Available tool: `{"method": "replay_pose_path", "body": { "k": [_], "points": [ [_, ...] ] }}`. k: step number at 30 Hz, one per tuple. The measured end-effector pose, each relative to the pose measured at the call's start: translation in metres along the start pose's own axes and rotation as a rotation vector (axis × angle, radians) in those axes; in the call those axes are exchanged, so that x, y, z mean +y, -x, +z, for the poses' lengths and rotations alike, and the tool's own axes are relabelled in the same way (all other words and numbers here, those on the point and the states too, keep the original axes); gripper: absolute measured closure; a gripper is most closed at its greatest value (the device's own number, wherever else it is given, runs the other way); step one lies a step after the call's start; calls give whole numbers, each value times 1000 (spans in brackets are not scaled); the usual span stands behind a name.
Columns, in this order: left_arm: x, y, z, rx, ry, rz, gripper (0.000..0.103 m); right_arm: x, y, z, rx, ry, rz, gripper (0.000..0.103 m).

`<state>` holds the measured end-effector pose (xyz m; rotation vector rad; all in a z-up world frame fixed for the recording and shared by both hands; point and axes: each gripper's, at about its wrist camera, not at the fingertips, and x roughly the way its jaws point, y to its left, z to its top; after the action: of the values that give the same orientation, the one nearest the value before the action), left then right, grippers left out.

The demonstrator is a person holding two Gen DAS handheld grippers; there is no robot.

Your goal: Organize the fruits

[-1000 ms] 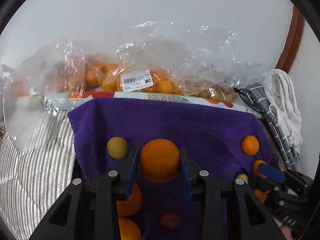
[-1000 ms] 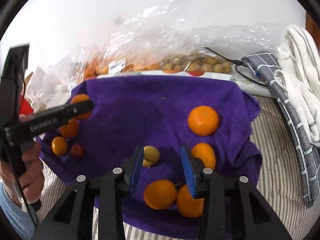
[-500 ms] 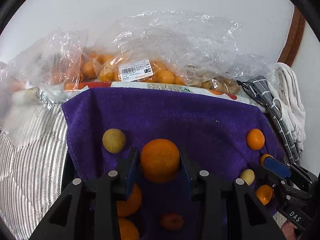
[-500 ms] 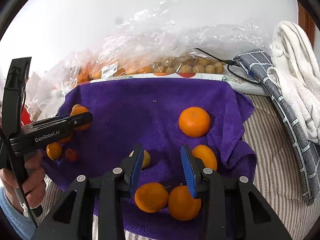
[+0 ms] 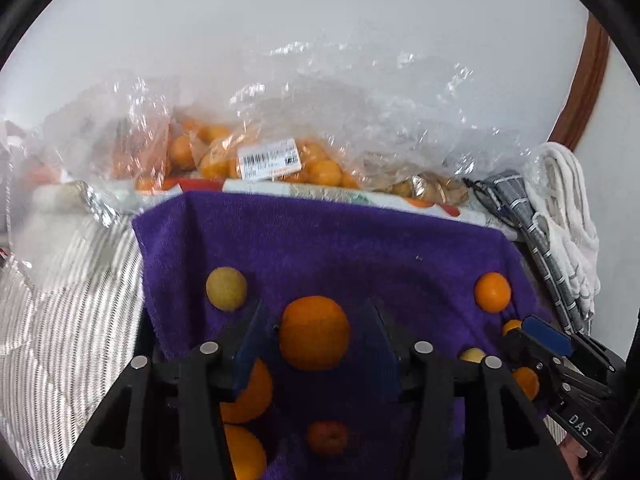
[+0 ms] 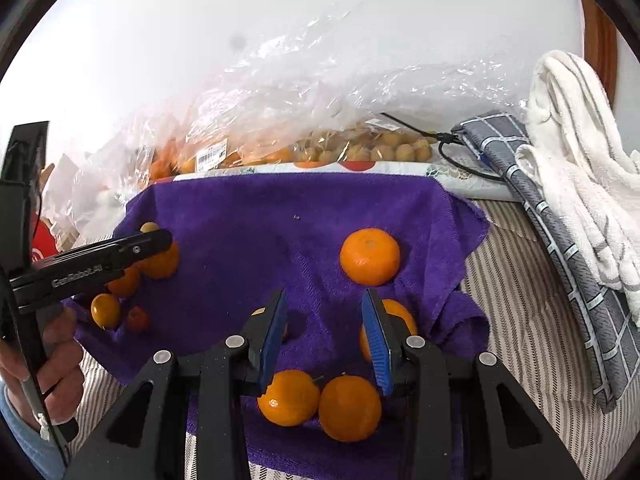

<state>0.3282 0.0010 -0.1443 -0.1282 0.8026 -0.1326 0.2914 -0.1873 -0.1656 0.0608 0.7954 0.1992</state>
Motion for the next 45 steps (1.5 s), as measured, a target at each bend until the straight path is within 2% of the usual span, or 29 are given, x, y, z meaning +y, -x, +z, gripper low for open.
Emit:
{"method": "replay_pose_path", "body": {
  "k": [5, 7, 10, 14, 18, 21, 25, 28, 29, 31, 39, 45],
  "points": [
    [-12, 32, 1, -36, -34, 11, 46, 5, 19, 7, -34, 21, -40, 63],
    [-12, 52, -6, -63, -12, 17, 40, 8, 34, 10, -70, 34, -28, 56],
    [-9, 77, -21, -54, -3, 21, 40, 8, 55, 10, -78, -4, 2, 56],
    [-6, 113, -41, -85, -18, 79, 39, 9, 81, -2, -64, -51, 45, 53],
    [-7, 147, -60, -107, -21, 110, 34, 15, 107, -15, -16, -43, -3, 52],
    [-12, 169, -74, -146, -26, 125, 30, 21, 133, -31, -29, -29, -63, 52],
    [-21, 203, -93, -172, -42, 104, 27, 26, 168, -59, -82, -20, -84, 25],
    [-25, 224, -105, -202, -46, 124, 23, 30, 189, -75, -110, -1, -117, 17],
    [-26, 233, -111, -214, -45, 133, 19, 30, 196, -81, -113, -7, -139, 16],
    [-27, 245, -118, -227, -42, 136, 17, 29, 206, -88, -113, -25, -147, 15],
    [-39, 268, -135, -264, -53, 161, 14, 27, 242, -98, -151, -38, -130, 9],
    [-43, 271, -139, -267, -56, 147, 14, 38, 258, -98, -181, -1, -165, 8]
  ]
}}
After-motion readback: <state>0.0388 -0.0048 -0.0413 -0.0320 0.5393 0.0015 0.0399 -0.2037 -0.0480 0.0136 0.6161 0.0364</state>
